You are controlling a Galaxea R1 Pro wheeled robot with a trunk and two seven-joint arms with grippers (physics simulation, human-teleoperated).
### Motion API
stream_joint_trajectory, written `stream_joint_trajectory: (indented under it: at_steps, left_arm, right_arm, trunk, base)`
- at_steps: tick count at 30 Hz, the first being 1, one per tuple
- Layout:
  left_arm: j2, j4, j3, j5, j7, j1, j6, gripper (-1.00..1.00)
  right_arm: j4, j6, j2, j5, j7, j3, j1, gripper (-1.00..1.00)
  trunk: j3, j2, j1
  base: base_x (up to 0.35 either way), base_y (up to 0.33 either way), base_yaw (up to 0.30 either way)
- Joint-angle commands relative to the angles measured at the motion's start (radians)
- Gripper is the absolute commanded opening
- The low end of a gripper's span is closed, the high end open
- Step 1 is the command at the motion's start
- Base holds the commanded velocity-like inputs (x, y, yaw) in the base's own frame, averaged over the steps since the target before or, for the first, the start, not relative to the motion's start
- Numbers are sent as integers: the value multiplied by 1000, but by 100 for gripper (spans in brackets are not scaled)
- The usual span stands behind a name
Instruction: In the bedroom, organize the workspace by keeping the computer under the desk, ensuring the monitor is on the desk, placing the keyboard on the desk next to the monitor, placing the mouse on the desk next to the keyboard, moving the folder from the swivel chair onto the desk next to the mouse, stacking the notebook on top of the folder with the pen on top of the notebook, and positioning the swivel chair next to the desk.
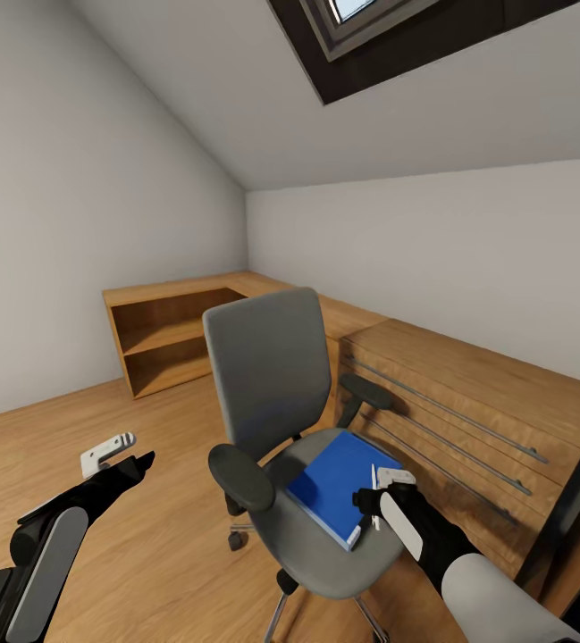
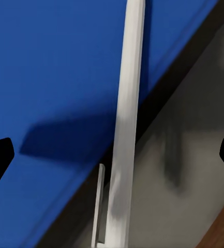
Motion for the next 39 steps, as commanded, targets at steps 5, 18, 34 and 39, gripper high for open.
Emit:
stream_joint_trajectory:
  at_steps: [5, 18, 34, 39]
  left_arm:
    - [0, -1, 0, 12, 9, -1, 3, 100]
    - [0, -1, 0, 12, 9, -1, 3, 100]
    - [0, -1, -1, 12, 9, -1, 3, 100]
    - [0, -1, -1, 12, 9, -1, 3, 100]
  right_arm:
    - [-2, 3, -2, -11, -10, 7, -1, 100]
    - [-2, 4, -2, -9, -10, 7, -1, -100]
    - [-3, 3, -4, -11, -9, 7, -1, -100]
    - [-3, 3, -4, -11, -9, 7, -1, -100]
  trunk:
    - [-1, -1, 0]
    - [-1, -1, 0]
    - [-1, -1, 0]
    - [-1, -1, 0]
  base:
    - [0, 0, 0]
    - [0, 0, 0]
    - [0, 0, 0]
    - [0, 0, 0]
